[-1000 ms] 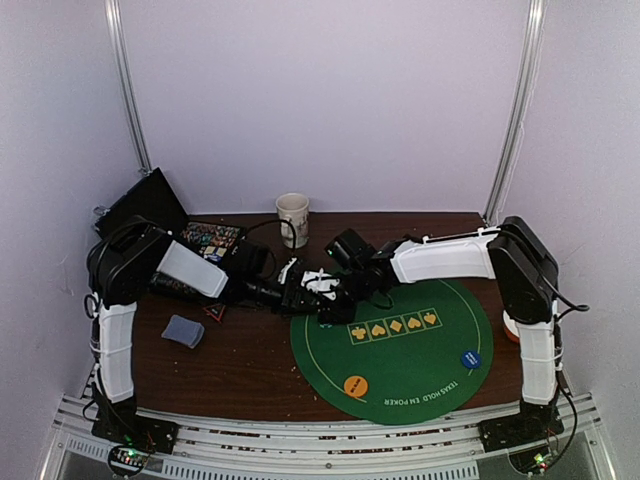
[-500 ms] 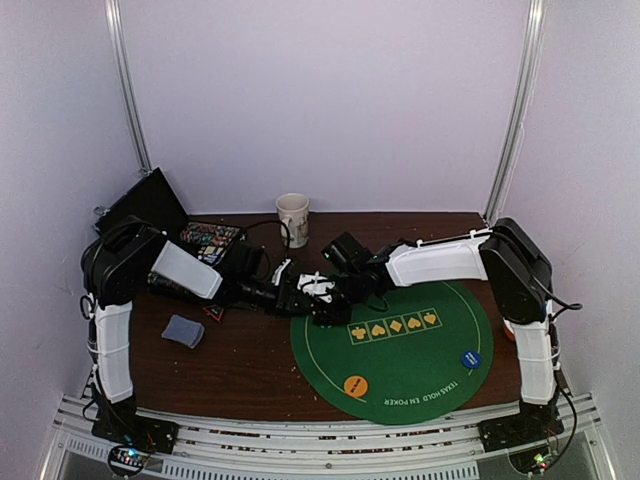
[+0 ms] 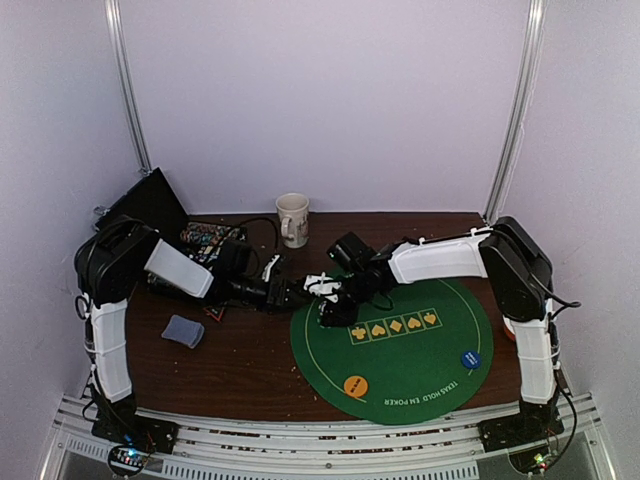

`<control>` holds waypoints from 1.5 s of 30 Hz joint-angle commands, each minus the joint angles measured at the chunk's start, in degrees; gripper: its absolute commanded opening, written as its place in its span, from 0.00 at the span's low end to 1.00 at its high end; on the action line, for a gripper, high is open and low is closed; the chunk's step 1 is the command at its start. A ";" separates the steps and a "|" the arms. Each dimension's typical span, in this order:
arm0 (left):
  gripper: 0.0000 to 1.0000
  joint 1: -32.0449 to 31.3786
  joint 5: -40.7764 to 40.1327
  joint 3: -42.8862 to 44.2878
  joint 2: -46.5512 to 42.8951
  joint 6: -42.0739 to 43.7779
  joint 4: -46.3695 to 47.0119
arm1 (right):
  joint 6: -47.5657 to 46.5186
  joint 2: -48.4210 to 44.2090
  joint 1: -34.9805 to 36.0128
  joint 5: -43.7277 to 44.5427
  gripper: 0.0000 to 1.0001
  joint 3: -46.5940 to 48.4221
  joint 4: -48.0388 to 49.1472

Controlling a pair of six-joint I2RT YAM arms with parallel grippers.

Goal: Distribute texas hold em gaming equipment
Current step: Pass from the left arm to the right, then place the poker chips pile in the big blind area.

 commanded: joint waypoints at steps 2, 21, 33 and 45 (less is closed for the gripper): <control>0.69 1.20 -4.30 0.29 -4.50 5.13 -5.60 | 0.33 1.42 0.01 1.17 0.00 -0.74 -7.76; 0.69 1.59 -13.86 2.72 -8.24 13.90 -18.47 | 9.42 -15.07 9.10 0.37 0.00 -14.27 0.38; 0.69 2.31 -15.21 2.57 -10.06 14.81 -19.70 | 11.53 -12.44 15.72 2.22 0.00 -16.79 6.46; 0.70 2.47 -16.24 2.60 -11.29 15.76 -20.63 | 10.50 -8.86 15.70 3.75 0.13 -15.49 3.34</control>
